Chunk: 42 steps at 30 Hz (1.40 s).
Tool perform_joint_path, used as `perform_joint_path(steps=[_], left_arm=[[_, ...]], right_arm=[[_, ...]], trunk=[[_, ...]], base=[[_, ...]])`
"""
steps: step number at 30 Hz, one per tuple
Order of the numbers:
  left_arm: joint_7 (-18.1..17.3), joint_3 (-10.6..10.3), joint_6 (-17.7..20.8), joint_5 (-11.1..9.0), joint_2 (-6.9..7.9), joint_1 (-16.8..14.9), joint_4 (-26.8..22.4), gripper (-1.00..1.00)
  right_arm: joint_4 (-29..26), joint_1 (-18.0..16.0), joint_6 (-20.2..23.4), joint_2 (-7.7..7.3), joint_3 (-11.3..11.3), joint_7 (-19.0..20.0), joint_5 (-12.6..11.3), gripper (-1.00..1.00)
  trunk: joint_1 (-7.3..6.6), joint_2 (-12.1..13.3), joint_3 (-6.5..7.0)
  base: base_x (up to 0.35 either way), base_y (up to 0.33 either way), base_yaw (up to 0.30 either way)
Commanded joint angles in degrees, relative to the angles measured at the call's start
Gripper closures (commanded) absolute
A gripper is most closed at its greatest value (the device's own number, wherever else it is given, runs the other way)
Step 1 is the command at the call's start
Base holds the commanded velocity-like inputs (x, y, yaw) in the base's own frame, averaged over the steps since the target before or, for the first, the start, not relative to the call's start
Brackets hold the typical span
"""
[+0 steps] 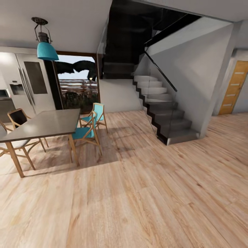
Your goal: Turn on the radio receiver that's on the table in the living room.
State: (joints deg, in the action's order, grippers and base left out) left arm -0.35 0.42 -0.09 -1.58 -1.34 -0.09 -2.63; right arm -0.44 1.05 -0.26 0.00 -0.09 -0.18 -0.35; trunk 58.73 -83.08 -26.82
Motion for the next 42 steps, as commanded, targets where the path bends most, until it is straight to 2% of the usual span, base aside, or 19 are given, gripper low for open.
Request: perform_joint_path(steps=[1, 42], left_arm=[[0.0, 0.0, 0.0, 0.0, -0.01, 0.0, 0.0, -1.0], [-0.01, 0.02, -0.09, 0.09, -0.22, 0.0, -0.18, -1.0]], right_arm=[[0.0, 0.0, 0.0, 0.0, 0.0, 0.0, 0.0, -1.0], [0.0, 0.0, 0.0, 0.0, -0.02, 0.01, 0.0, -1.0]], trunk=[[0.0, 0.0, 0.0], [0.0, 0.0, 0.0]], base=[[0.0, 0.0, -0.282], [0.0, 0.0, -0.282]])
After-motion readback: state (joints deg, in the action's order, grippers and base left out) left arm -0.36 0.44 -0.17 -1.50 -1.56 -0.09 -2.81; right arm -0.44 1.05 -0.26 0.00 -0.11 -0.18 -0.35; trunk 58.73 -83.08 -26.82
